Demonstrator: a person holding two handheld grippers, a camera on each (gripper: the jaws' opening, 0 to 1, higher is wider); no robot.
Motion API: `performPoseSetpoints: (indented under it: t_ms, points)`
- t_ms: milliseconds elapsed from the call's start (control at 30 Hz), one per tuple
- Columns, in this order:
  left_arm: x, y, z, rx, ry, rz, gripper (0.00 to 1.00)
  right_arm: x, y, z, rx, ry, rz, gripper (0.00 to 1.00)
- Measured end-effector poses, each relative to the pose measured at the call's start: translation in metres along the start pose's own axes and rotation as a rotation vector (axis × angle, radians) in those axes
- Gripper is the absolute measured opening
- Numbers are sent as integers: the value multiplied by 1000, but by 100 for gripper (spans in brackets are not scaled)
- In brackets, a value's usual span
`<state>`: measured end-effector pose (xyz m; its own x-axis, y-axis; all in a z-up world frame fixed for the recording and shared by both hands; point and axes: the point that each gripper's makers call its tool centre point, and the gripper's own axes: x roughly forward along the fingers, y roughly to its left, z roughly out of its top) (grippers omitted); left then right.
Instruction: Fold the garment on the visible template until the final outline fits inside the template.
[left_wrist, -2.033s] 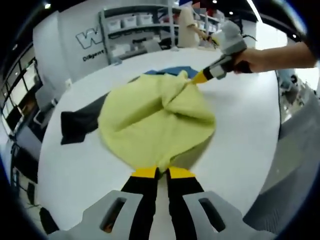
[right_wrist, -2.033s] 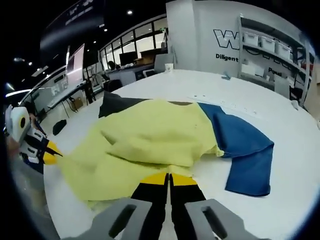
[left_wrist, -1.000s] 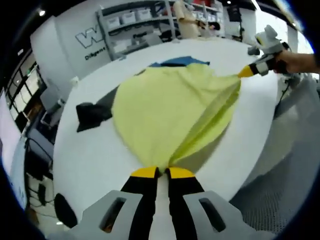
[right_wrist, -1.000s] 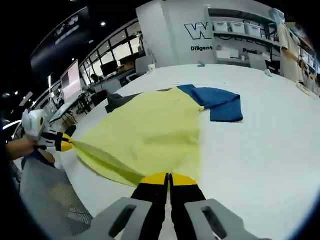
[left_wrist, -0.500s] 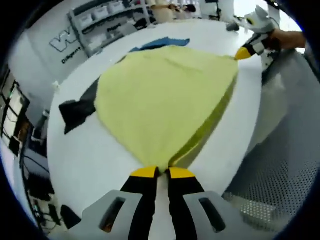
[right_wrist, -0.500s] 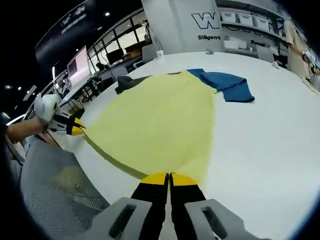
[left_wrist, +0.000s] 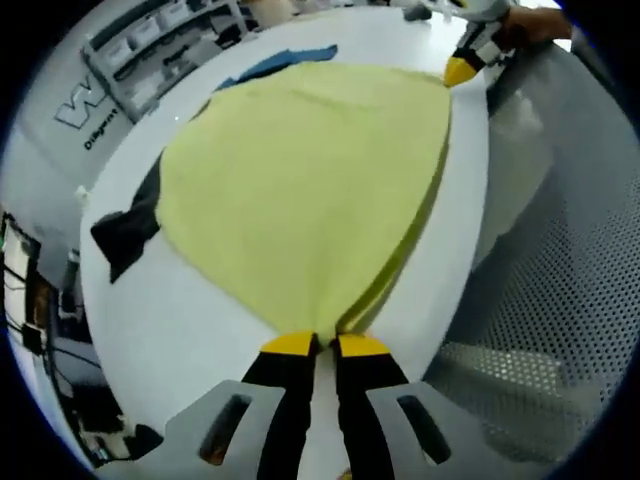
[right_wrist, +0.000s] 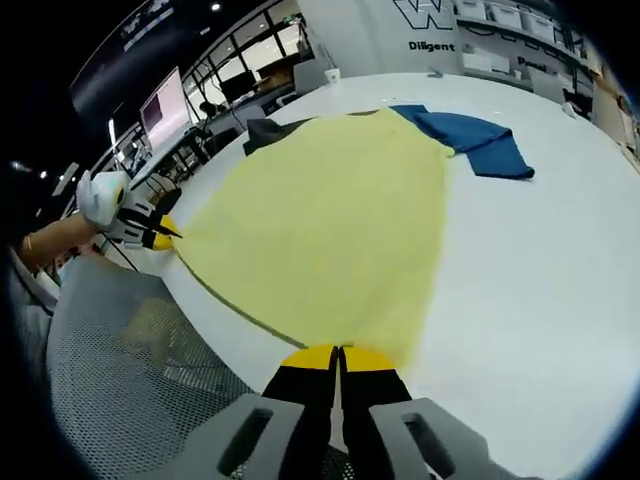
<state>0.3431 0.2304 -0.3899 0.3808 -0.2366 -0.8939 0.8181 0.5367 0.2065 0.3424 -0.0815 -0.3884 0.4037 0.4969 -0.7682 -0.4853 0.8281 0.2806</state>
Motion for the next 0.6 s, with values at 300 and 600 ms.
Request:
performPoseSetpoints:
  t_ms: [300, 600]
  points:
    - [-1, -2, -3, -19, 12, -2, 3, -2, 5, -5, 4, 22, 22, 0]
    - [-3, -1, -4, -187, -53, 6, 3, 0, 5, -8, 11, 34, 40, 0]
